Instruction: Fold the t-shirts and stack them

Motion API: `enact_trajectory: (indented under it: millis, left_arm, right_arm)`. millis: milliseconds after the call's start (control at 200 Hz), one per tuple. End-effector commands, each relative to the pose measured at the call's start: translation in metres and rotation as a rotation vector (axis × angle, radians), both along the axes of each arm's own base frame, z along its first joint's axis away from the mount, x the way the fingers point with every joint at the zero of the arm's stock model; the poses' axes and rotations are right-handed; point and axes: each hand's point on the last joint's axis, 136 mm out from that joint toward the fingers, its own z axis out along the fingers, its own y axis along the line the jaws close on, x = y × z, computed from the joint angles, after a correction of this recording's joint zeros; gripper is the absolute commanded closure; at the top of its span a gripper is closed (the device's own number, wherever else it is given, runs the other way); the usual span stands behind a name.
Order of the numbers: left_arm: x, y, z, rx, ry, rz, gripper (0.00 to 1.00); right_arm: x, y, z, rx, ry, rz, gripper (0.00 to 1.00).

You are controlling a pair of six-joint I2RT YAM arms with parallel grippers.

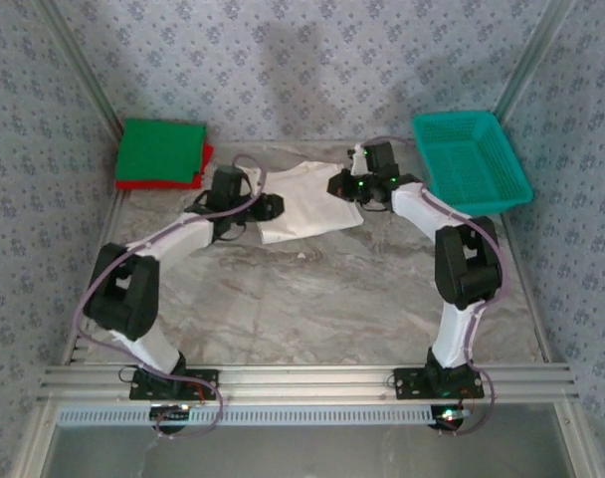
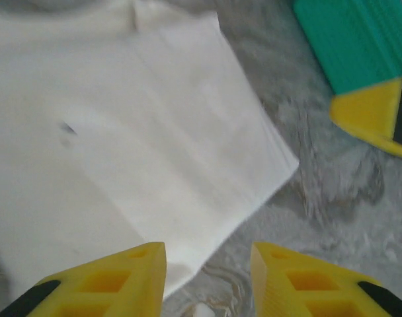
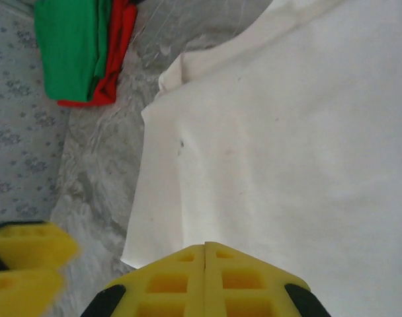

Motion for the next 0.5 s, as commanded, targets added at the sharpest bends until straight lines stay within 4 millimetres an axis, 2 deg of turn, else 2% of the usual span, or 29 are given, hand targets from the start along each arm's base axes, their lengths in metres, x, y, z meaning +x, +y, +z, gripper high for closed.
enact_trajectory:
  millis: [0, 70, 230, 305, 370, 495]
  left_arm:
    - [0.019, -0.009, -0.021, -0.077, 0.024, 0.021, 0.69]
    - [0.025, -0.007, -0.047, -0.068, 0.066, 0.046, 0.73]
    - [0.028, 0.005, -0.094, -0.029, 0.132, 0.111, 0.74]
    - [0.027, 0.016, -0.11, 0.01, 0.164, 0.154, 0.75]
    - [0.025, 0.023, -0.114, 0.006, 0.166, 0.183, 0.75]
    - [0.013, 0.028, -0.122, 0.016, 0.178, 0.186, 0.74]
  right_arm:
    - [0.015, 0.005, -0.03, 0.019, 0.023, 0.004, 1.0]
    - [0.03, 0.003, -0.053, 0.009, 0.064, -0.029, 1.0]
    - [0.054, -0.007, -0.092, 0.007, 0.137, -0.104, 1.0]
    - [0.052, -0.01, -0.11, -0.014, 0.194, -0.134, 1.0]
    - [0.046, -0.016, -0.124, -0.032, 0.235, -0.164, 1.0]
    - [0.022, -0.025, -0.146, -0.057, 0.309, -0.202, 1.0]
